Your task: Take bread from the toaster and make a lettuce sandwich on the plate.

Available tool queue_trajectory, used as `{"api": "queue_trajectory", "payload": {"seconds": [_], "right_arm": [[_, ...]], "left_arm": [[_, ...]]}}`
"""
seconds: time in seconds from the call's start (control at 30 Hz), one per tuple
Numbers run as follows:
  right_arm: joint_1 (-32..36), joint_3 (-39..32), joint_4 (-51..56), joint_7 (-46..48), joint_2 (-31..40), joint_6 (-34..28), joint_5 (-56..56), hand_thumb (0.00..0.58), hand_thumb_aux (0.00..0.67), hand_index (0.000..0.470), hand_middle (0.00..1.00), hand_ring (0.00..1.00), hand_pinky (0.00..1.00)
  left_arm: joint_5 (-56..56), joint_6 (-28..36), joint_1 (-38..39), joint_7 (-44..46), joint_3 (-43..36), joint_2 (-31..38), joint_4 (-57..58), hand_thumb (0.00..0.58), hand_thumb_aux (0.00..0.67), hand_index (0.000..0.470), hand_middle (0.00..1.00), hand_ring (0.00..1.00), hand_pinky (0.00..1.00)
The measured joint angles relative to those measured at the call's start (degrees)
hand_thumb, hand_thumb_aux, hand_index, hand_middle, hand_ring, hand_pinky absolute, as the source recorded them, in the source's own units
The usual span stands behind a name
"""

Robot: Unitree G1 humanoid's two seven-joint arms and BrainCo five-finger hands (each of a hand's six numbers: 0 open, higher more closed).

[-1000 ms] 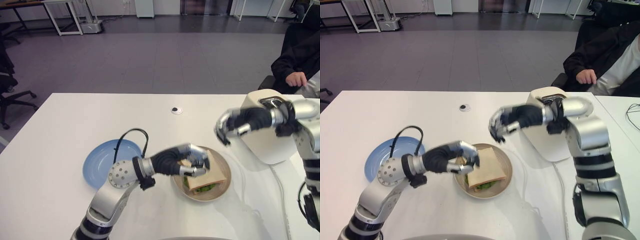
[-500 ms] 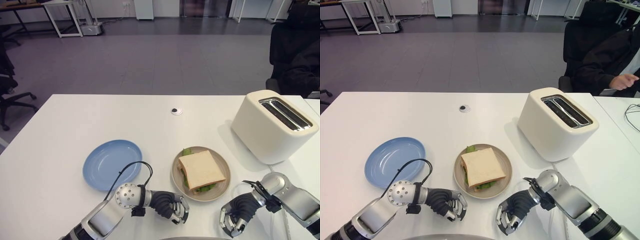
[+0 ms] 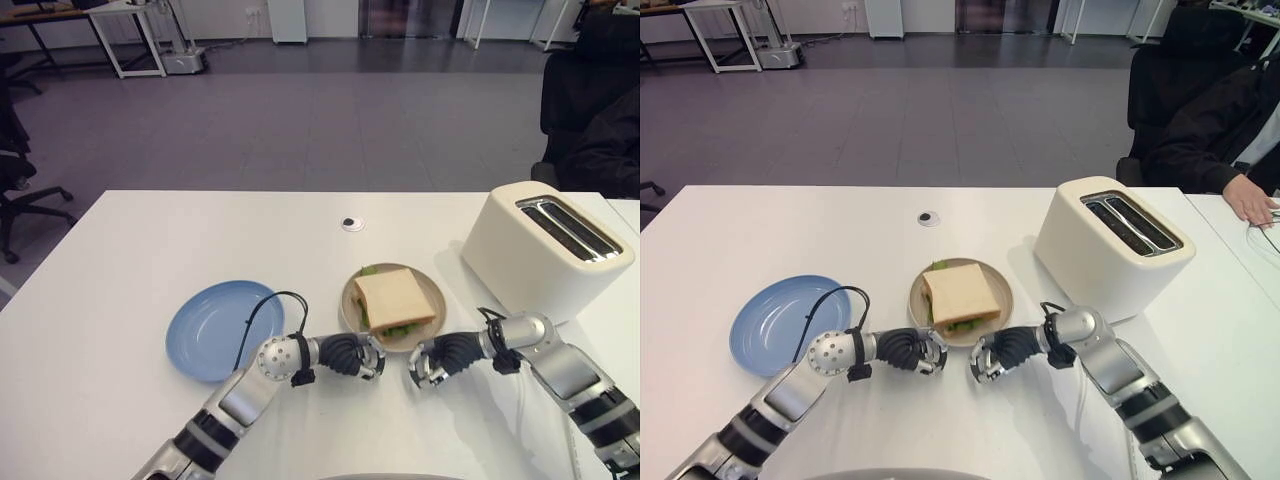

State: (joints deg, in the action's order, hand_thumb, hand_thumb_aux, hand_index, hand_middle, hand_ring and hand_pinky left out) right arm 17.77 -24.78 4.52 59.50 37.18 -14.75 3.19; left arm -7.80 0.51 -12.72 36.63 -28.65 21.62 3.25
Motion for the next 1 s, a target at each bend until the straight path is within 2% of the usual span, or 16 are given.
{"api": "queue_trajectory", "payload": {"seconds": [0.13,0.33,0.47,0.57,0.6,0.63,0.67,0.7,0.73,0.8,0.87,0.93,1.0], "right_arm": [[5.5,0.5,9.4,-6.3,-6.0,1.5,-2.1,0.580,0.670,0.470,1.00,1.00,1.00],[13.8,1.8,24.5,-14.6,-14.8,5.0,-4.3,0.580,0.670,0.470,1.00,1.00,1.00],[14.8,3.0,27.1,-14.2,-16.0,5.5,-4.2,0.580,0.670,0.470,1.00,1.00,1.00],[12.4,3.8,21.4,-7.6,-13.2,4.0,-2.2,0.580,0.670,0.470,1.00,1.00,1.00],[10.7,4.0,17.7,-4.1,-11.7,2.3,-0.7,0.564,0.557,0.391,1.00,1.00,1.00],[8.8,4.5,13.8,-1.2,-10.4,0.0,1.6,0.472,0.381,0.267,0.89,0.89,0.89],[6.9,5.3,9.4,1.4,-9.4,-2.7,4.5,0.307,0.210,0.147,0.75,0.75,0.75],[5.7,7.1,5.0,2.7,-9.0,-5.4,8.3,0.000,0.000,0.000,0.38,0.38,0.38],[5.5,9.8,0.8,2.2,-9.3,-8.3,11.6,0.000,0.000,0.000,0.00,0.00,0.00],[5.6,16.4,-6.2,-4.9,-12.0,-11.8,15.5,0.000,0.000,0.000,0.00,0.00,0.00],[5.6,22.7,-13.5,-19.4,-19.5,-13.1,16.9,0.000,0.000,0.000,0.00,0.00,0.00],[4.6,23.1,-17.0,-28.0,-23.8,-9.0,13.3,0.000,0.000,0.000,0.00,0.00,0.00],[-1.5,21.0,-22.8,-38.8,-29.1,1.3,5.3,0.000,0.000,0.000,0.00,0.00,0.00]], "left_arm": [[0.7,-7.4,-8.4,-2.4,2.7,-5.5,17.1,0.580,0.670,0.470,1.00,1.00,1.00],[0.7,-19.1,-19.6,-8.5,8.1,-9.8,42.5,0.580,0.670,0.470,1.00,1.00,1.00],[1.3,-23.1,-20.9,-7.9,9.8,-10.7,47.2,0.580,0.670,0.470,1.00,1.00,1.00],[4.3,-22.0,-17.6,-2.1,10.9,-10.5,41.3,0.580,0.670,0.470,1.00,1.00,1.00],[5.7,-20.0,-15.1,0.3,10.9,-10.0,35.9,0.580,0.670,0.470,0.91,0.91,0.91],[7.9,-17.2,-12.5,2.4,10.9,-9.3,29.9,0.580,0.670,0.470,0.68,0.68,0.68],[10.4,-14.3,-10.2,3.9,11.2,-9.0,23.5,0.580,0.670,0.470,0.44,0.44,0.44],[13.4,-11.7,-8.1,4.5,11.7,-8.9,16.5,0.538,0.489,0.343,0.00,0.00,0.00],[17.1,-9.0,-6.3,3.9,13.1,-9.3,9.4,0.000,0.000,0.000,0.00,0.00,0.00],[22.8,-4.8,-3.8,-1.6,17.5,-11.0,-3.1,0.000,0.000,0.000,0.00,0.00,0.00],[22.5,-1.9,-1.8,-13.4,23.5,-14.6,-14.3,0.000,0.000,0.000,0.00,0.00,0.00],[16.7,-1.8,0.0,-19.2,24.4,-14.8,-17.3,0.000,0.000,0.000,0.00,0.00,0.00],[8.2,-1.7,4.2,-27.1,24.8,-15.5,-21.2,0.000,0.000,0.000,0.00,0.00,0.00]]}}
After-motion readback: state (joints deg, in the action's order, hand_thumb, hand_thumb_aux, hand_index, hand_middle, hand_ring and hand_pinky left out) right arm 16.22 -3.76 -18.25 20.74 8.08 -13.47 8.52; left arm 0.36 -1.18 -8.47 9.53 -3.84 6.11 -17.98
